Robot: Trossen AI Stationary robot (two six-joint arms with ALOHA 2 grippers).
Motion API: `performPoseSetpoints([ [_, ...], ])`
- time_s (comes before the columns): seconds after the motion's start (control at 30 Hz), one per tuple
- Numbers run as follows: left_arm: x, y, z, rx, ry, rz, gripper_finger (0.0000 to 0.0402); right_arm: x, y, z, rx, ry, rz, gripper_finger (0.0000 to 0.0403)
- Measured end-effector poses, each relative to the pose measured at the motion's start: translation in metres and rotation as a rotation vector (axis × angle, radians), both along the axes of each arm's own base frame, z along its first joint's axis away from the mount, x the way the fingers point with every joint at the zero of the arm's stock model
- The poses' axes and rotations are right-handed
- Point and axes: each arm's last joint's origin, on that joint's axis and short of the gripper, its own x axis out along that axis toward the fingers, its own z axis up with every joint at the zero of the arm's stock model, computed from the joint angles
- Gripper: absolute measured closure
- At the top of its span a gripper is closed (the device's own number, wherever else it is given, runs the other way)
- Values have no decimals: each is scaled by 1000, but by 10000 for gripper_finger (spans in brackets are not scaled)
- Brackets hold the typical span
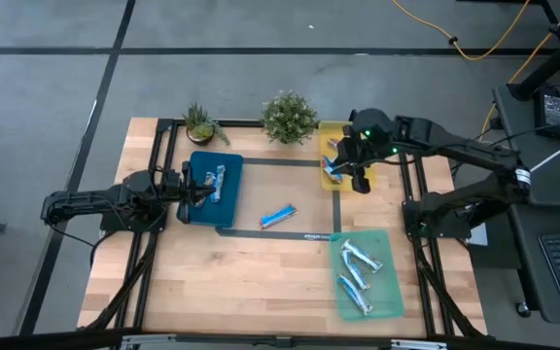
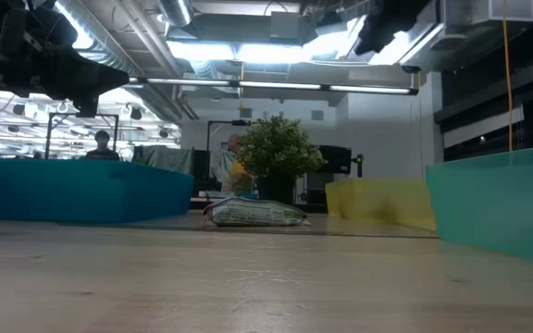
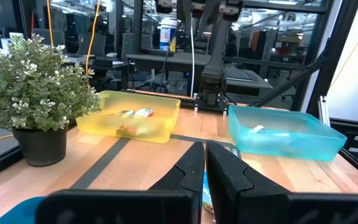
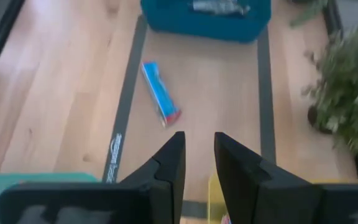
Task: Pick and place Granola Bars by type
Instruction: Put the red granola bar into the yellow bin
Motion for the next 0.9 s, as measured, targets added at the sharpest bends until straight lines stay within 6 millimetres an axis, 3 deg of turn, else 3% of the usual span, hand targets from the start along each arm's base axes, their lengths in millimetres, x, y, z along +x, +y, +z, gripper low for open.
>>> performPoseSetpoints([
  [0.3, 0, 0, 0, 0, 0, 0, 389, 25, 9, 11, -85, -18, 144, 306],
  [0.7, 0, 0, 0, 0, 1, 0, 390, 63, 9, 10, -149, 18, 233, 186],
  [0.9, 0, 0, 0, 0, 0, 0, 391, 84, 9, 5, -175, 36, 263, 170],
])
